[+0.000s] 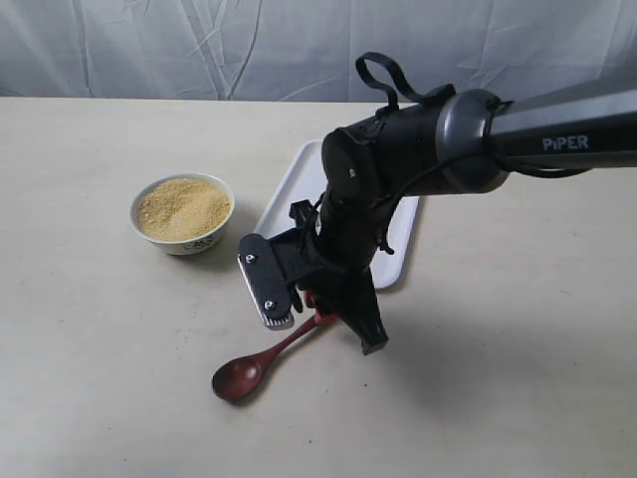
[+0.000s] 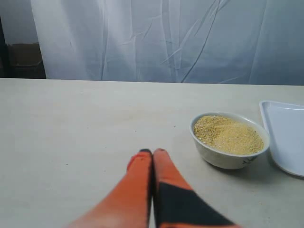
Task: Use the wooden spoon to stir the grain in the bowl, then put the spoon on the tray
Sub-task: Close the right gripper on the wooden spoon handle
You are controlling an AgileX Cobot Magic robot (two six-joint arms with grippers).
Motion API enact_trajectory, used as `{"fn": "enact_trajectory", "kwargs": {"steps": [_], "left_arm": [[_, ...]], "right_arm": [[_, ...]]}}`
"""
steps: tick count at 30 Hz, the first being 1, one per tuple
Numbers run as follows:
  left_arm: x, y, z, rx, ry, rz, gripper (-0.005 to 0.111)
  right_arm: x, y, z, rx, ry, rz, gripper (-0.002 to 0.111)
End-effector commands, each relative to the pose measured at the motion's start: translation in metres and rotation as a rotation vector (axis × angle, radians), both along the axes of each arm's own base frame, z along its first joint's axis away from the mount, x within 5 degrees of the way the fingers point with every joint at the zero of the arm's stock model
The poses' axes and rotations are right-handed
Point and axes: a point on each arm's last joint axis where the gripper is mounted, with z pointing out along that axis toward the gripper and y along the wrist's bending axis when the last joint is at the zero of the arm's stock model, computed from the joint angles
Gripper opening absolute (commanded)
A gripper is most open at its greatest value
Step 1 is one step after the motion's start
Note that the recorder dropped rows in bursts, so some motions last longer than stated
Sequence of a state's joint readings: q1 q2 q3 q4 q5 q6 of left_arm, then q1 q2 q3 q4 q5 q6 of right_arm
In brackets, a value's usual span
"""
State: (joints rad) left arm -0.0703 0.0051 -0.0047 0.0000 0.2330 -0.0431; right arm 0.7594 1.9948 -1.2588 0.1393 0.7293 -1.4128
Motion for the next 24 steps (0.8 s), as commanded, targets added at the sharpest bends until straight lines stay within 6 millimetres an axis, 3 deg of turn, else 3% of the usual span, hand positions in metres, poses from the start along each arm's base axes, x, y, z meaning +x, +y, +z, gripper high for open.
{"fn": "enact_trajectory", "kwargs": {"steps": [1,5,11,24], "left_arm": [[-0.0001,0.0001,-0.0006,-0.001,-0.008,0.001,0.0],[-0.0001,0.0001,-0.0006,-0.001,-0.008,0.001,0.0],[-0.0001,0.0001,-0.0006,-0.001,-0.008,0.001,0.0],[-0.0001,0.0001,-0.0006,-0.001,-0.008,0.001,0.0]], "right_arm": [[0.003,0.0024,0.0,0.017,-0.021,0.005,0.026],[0.0039,0.0032,0.0003,0.027,-0.031,0.002,0.026],[0.0016,0.0026,-0.0005,0.022,-0.006,-0.006,0.042],[0.0011,0.0045,-0.0003,0.046,-0.002,-0.006,0.042]]}}
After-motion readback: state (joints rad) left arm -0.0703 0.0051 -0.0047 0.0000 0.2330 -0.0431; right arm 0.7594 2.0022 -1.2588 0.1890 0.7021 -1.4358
